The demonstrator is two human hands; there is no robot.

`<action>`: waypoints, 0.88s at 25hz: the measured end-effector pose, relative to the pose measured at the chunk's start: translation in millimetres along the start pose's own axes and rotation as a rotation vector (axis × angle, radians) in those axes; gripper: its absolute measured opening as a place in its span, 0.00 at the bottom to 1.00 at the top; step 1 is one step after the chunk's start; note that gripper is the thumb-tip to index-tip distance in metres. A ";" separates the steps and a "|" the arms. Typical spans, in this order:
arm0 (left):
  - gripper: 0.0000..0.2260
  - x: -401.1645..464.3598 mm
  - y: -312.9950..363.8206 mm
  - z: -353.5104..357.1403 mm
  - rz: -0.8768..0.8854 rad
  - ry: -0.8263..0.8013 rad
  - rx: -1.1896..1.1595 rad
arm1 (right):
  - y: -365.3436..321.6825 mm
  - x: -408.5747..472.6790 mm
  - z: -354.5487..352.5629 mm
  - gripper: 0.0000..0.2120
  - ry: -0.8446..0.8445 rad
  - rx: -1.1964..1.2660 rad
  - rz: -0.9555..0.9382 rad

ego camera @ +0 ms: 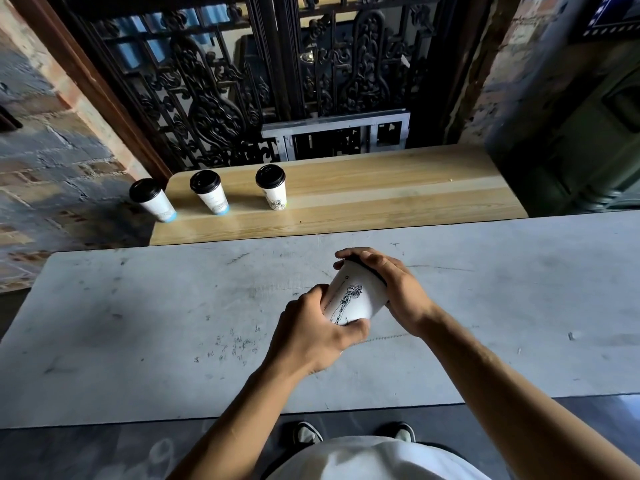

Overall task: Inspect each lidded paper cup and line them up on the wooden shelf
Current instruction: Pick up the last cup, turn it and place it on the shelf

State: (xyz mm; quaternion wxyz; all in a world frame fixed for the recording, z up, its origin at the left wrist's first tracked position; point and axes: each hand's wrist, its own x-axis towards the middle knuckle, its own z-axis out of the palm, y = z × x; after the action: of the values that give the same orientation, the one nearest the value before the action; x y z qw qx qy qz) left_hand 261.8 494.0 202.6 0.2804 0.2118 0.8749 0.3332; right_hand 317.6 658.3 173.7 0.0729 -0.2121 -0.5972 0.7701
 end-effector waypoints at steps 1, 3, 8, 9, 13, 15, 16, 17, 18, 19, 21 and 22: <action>0.24 1.5 -1.9 1.7 -0.012 -0.020 -0.040 | -0.7 1.6 0.1 0.22 0.025 0.007 0.017; 0.26 3.7 -4.1 8.9 -0.041 -0.055 -0.205 | 0.9 5.9 -2.5 0.24 0.123 0.167 0.042; 0.21 11.3 -3.2 27.9 -0.165 0.037 -0.647 | 20.8 -5.4 -9.2 0.24 0.141 0.468 0.135; 0.18 13.0 -4.1 31.4 -0.184 0.042 -0.718 | 28.1 -10.0 -6.8 0.25 0.116 0.445 0.167; 0.20 15.1 -9.2 41.6 -0.217 -0.037 -0.872 | 50.2 -19.7 5.9 0.24 0.043 0.393 0.183; 0.17 16.4 -16.0 43.2 -0.219 -0.065 -0.848 | 52.9 -22.3 6.4 0.24 0.045 0.410 0.172; 0.17 18.7 -20.5 42.6 -0.202 -0.065 -0.778 | 53.1 -23.1 4.7 0.25 0.051 0.408 0.172; 0.18 20.0 -23.9 41.5 -0.186 -0.050 -0.681 | 51.7 -24.6 3.5 0.26 0.059 0.403 0.177; 0.21 21.3 -27.8 41.1 -0.177 -0.011 -0.587 | 50.0 -26.1 2.4 0.26 0.070 0.394 0.183; 0.22 21.7 -29.4 39.9 -0.168 0.047 -0.518 | 48.9 -27.3 1.1 0.26 0.077 0.380 0.190; 0.20 18.9 -29.1 37.4 -0.080 0.182 -0.464 | 48.1 -29.9 -0.3 0.23 0.085 0.356 0.203; 0.18 17.1 -29.1 35.5 0.010 0.249 -0.453 | 48.4 -31.2 -0.6 0.24 0.092 0.349 0.219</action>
State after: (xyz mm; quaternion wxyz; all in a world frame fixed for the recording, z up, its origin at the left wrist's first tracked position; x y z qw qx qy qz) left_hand 266.0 500.0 154.1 0.2091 0.1050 0.8047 0.5456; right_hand 352.8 634.0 135.0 0.0515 -0.2947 -0.4243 0.8547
